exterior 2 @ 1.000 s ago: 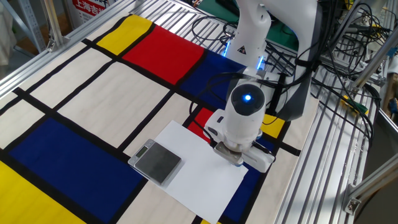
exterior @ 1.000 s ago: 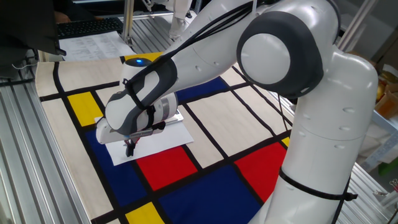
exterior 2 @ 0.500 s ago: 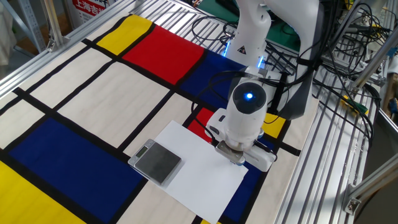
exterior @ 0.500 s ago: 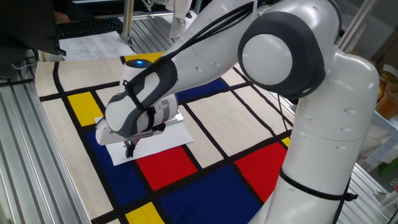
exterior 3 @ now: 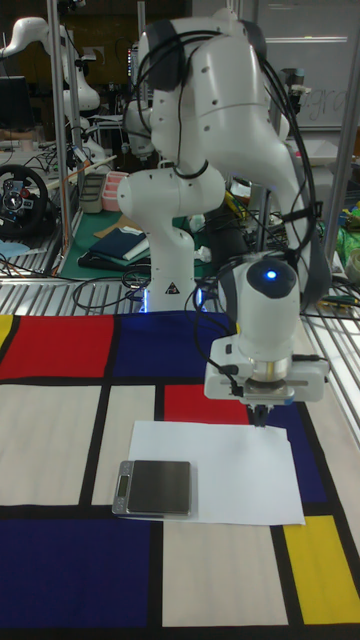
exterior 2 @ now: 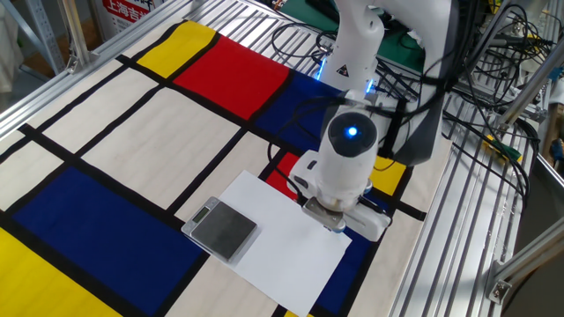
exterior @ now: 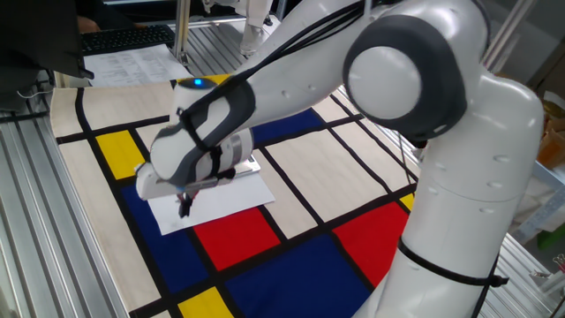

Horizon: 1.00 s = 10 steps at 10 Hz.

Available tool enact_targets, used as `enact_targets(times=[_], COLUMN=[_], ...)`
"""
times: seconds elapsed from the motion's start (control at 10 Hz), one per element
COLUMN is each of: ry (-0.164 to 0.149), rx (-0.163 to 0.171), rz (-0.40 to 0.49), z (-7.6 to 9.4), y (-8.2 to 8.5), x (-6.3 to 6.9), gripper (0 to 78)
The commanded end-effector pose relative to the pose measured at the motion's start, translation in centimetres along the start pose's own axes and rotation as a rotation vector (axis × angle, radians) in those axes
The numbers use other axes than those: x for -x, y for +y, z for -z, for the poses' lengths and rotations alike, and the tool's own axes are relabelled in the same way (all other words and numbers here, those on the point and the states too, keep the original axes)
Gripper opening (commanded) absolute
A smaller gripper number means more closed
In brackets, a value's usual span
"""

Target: Unfold a piece of paper

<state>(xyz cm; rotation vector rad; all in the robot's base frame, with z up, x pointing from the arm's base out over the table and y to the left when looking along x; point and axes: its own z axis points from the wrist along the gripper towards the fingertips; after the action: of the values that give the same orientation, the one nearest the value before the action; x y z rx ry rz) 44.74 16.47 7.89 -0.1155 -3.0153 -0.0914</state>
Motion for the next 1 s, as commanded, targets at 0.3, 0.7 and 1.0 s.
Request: enact_targets(times=[0.3, 0.7, 1.0], ry=[-0.062, -0.060, -0.081], rx=[-0.068, -0.066, -0.070], rz=[0.023, 0.063, 0.052], z=[5.0, 7.1, 7.9], y=[-1.5, -4.9, -6.2], x=[1.3, 2.0, 2.2], gripper=[1.2, 1.2, 1.2])
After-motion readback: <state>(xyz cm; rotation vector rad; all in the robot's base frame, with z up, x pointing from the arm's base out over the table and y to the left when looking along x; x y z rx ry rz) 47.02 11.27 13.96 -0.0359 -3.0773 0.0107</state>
